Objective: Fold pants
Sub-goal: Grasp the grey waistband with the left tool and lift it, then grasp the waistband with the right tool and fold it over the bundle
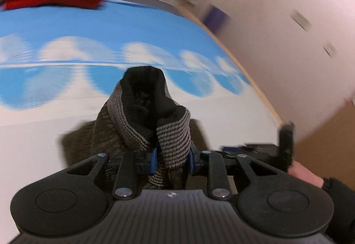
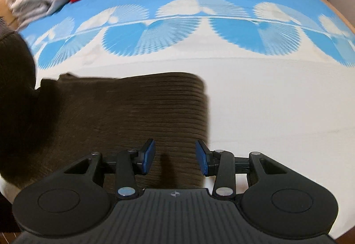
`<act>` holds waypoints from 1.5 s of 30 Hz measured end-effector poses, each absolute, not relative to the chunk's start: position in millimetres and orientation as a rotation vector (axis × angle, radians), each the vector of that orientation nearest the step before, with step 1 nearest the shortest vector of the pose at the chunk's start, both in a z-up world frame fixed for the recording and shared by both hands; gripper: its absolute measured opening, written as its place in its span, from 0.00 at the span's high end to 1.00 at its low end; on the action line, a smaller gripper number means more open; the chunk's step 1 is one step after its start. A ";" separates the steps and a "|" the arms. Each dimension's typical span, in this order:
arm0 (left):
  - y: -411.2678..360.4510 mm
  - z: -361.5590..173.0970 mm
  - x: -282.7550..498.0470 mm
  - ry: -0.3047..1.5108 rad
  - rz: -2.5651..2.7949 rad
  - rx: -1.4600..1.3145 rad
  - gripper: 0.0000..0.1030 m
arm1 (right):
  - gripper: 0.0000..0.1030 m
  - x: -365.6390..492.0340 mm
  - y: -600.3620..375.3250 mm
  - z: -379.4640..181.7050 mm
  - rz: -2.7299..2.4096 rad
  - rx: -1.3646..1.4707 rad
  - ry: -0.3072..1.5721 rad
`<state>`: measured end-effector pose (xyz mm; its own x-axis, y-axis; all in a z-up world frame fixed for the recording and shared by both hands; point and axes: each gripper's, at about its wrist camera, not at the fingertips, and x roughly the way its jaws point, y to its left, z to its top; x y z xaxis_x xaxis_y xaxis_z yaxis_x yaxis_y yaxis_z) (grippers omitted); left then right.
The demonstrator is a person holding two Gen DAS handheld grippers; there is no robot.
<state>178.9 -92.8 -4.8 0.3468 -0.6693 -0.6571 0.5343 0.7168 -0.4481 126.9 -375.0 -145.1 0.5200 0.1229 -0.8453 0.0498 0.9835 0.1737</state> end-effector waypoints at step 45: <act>-106.6 -92.6 185.3 1.018 -0.732 0.162 0.44 | 0.60 125.4 -442.1 -150.5 -0.129 0.453 1.008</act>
<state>185.3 -106.6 -92.6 0.3131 -0.4805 -0.8192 0.6242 0.7542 -0.2038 125.4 -442.1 -150.5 0.5350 0.1022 -0.8387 0.3095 0.9000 0.3071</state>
